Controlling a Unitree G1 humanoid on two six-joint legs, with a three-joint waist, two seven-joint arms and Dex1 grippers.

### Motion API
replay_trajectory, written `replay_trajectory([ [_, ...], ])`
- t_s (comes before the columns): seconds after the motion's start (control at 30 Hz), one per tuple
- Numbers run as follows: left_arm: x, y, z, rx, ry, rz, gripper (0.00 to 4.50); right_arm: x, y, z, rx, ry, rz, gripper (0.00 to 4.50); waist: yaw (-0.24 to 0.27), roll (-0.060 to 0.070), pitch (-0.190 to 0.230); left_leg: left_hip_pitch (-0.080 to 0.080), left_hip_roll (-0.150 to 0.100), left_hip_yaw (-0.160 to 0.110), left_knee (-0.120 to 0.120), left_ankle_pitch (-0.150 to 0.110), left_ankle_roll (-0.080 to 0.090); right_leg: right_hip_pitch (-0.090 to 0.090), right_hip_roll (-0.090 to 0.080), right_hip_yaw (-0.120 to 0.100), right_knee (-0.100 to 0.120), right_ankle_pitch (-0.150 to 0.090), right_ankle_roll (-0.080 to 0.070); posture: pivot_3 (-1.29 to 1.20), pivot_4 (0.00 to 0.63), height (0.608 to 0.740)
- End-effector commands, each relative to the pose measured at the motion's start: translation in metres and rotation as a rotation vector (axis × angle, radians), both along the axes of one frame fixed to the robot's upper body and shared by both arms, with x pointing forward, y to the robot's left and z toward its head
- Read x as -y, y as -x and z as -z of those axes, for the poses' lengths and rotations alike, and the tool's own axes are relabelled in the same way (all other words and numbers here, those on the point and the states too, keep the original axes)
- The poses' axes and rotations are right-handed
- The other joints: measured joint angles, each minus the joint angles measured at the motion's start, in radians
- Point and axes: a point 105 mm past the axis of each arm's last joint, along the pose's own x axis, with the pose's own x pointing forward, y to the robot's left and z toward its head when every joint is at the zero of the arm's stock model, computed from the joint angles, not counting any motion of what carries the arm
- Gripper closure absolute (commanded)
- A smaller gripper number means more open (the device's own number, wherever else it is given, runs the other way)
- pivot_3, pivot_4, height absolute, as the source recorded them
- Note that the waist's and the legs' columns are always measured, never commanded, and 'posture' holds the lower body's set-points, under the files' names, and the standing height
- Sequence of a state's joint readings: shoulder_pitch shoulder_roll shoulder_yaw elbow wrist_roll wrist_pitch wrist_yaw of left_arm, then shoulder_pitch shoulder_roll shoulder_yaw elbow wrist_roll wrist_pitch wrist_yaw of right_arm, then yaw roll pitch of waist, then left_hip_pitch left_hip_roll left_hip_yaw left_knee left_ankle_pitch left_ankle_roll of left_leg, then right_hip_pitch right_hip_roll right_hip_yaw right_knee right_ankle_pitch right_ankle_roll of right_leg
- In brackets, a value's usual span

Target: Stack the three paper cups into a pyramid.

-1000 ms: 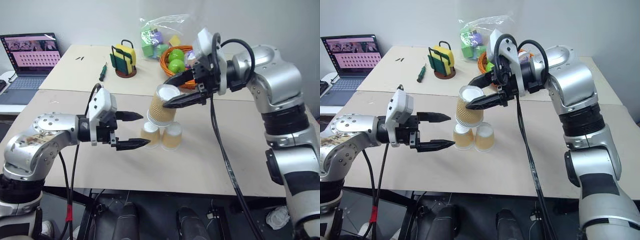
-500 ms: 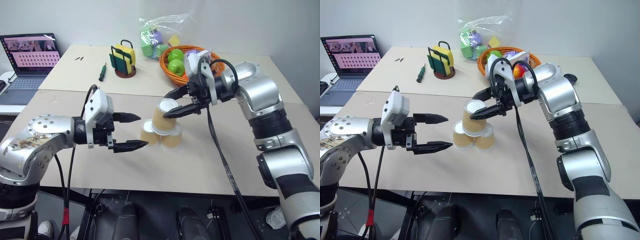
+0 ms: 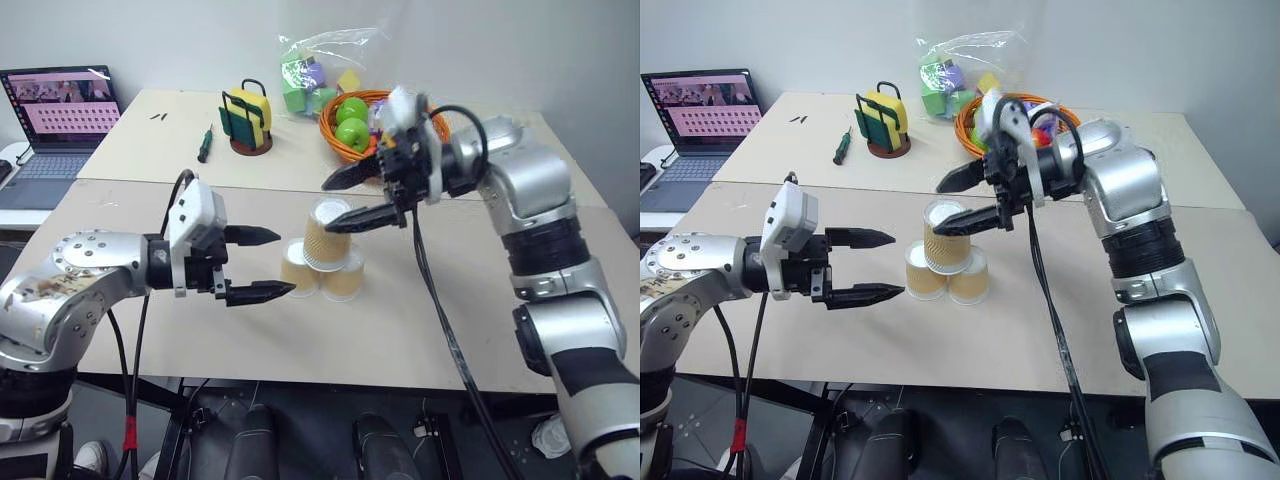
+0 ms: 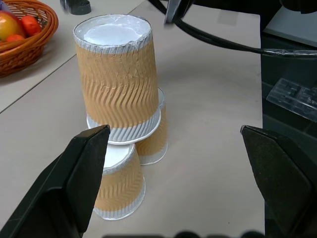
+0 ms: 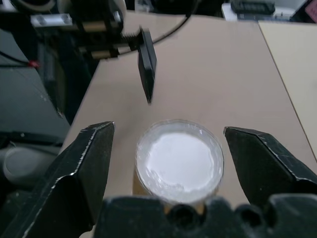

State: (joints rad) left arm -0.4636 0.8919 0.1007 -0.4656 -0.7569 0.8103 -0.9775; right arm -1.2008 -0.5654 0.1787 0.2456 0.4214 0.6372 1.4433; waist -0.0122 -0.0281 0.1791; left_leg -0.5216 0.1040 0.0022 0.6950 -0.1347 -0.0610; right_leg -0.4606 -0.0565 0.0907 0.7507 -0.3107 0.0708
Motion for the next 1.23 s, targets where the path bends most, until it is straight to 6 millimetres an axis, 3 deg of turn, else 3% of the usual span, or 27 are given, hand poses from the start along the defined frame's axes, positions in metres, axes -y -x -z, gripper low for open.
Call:
replay_trajectory([
  [0.03,0.0,0.003,-0.009,0.045,0.019,-0.008,0.0,0.015,0.019,-0.057,0.076,-0.165,-0.016,0.33,0.0,0.0,0.0,0.0,0.0,0.0,0.0,0.0,0.0,0.0,0.0,0.0,0.0,0.0,0.0,0.0,0.15,0.661],
  [0.1,-0.003,0.002,-0.007,0.045,0.04,-0.049,0.0,0.032,0.016,-0.08,0.074,-0.283,0.066,0.33,0.0,0.0,0.0,0.0,0.0,0.0,0.0,0.0,0.0,0.0,0.0,0.0,0.0,0.0,0.0,0.0,0.15,0.661],
  [0.17,-0.011,-0.002,-0.003,0.039,0.076,-0.138,0.0,0.058,-0.001,-0.091,0.084,-0.369,0.248,0.33,0.0,0.0,0.0,0.0,0.0,0.0,0.0,0.0,0.0,0.0,0.0,0.0,0.0,0.0,0.0,0.0,0.15,0.661],
  [0.23,-0.024,-0.007,0.003,0.032,0.114,-0.255,0.0,0.084,-0.024,-0.073,0.149,-0.327,0.484,0.33,0.003,0.0,0.0,0.001,0.0,0.0,0.0,0.0,0.0,0.001,-0.001,-0.001,-0.001,0.0,0.0,0.0,0.15,0.661],
  [0.3,-0.031,-0.008,0.007,0.03,0.131,-0.319,0.0,0.098,-0.034,-0.059,0.205,-0.269,0.605,0.33,0.002,-0.003,-0.002,0.001,0.0,0.0,0.0,0.0,0.0,0.001,-0.001,0.0,-0.002,0.0,0.0,0.0,0.15,0.661],
  [0.4,-0.079,-0.012,0.018,0.058,0.213,-0.655,0.0,0.154,-0.055,0.016,0.199,-0.095,1.04,0.33,0.0,-0.004,-0.002,0.003,0.0,0.0,0.0,0.0,0.0,0.002,-0.001,0.0,-0.002,0.0,-0.001,0.0,0.15,0.661],
  [0.5,-0.124,-0.028,0.041,0.067,0.268,-0.967,0.0,0.187,-0.064,0.07,0.172,-0.016,1.358,0.33,0.001,-0.004,-0.002,0.002,-0.001,0.0,0.0,-0.001,0.0,0.002,-0.001,0.0,0.0,-0.001,-0.001,0.0,0.15,0.661],
  [0.53,-0.136,-0.036,0.051,0.066,0.28,-1.062,0.0,0.196,-0.067,0.086,0.165,0.011,1.445,0.33,0.0,0.003,0.004,0.001,-0.001,0.0,0.0,-0.001,0.0,0.001,-0.001,0.001,0.001,-0.001,-0.001,0.0,0.15,0.661],
  [0.57,-0.145,-0.042,0.059,0.072,0.288,-1.133,0.0,0.201,-0.068,0.098,0.166,0.036,1.501,0.33,-0.001,0.011,0.0,-0.004,-0.002,0.001,0.0,0.003,0.001,-0.006,-0.001,0.003,0.002,0.003,0.001,0.0,0.15,0.661],
  [0.63,-0.166,-0.056,0.074,0.114,0.277,-1.314,0.0,0.208,-0.071,0.119,0.159,0.043,1.59,0.33,-0.002,0.007,-0.003,0.007,-0.003,0.001,0.0,0.003,0.001,0.004,-0.001,0.003,0.0,0.001,0.003,0.0,0.15,0.661],
  [0.7,-0.179,-0.067,0.083,0.16,0.304,-1.443,0.0,0.219,-0.07,0.14,0.188,0.086,1.676,0.33,0.0,0.004,-0.005,0.006,-0.003,0.001,0.0,0.003,0.001,0.005,-0.001,0.003,0.0,-0.001,0.007,0.0,0.15,0.661],
  [0.9,-0.207,-0.08,0.112,0.215,0.34,-1.736,0.0,0.24,-0.051,0.171,0.149,-0.045,1.843,0.33,0.013,0.0,-0.005,-0.003,-0.004,0.0,0.001,0.002,0.002,0.0,-0.002,0.003,-0.002,0.003,0.003,0.0,0.15,0.661],
  [1.07,-0.209,-0.085,0.124,0.224,0.366,-1.773,0.0,0.252,-0.041,0.181,0.023,-0.226,1.94,0.33,0.012,0.001,-0.007,0.0,-0.004,-0.001,0.002,0.002,0.002,0.002,-0.002,0.002,0.0,0.003,0.003,0.0,0.15,0.661],
  [1.23,-0.207,-0.089,0.125,0.224,0.384,-1.739,0.0,0.257,-0.037,0.189,0.017,-0.204,1.955,0.33,0.01,0.005,-0.01,0.0,-0.004,-0.001,0.002,0.002,0.002,0.002,-0.002,0.002,0.0,0.001,0.006,0.0,0.15,0.661],
])
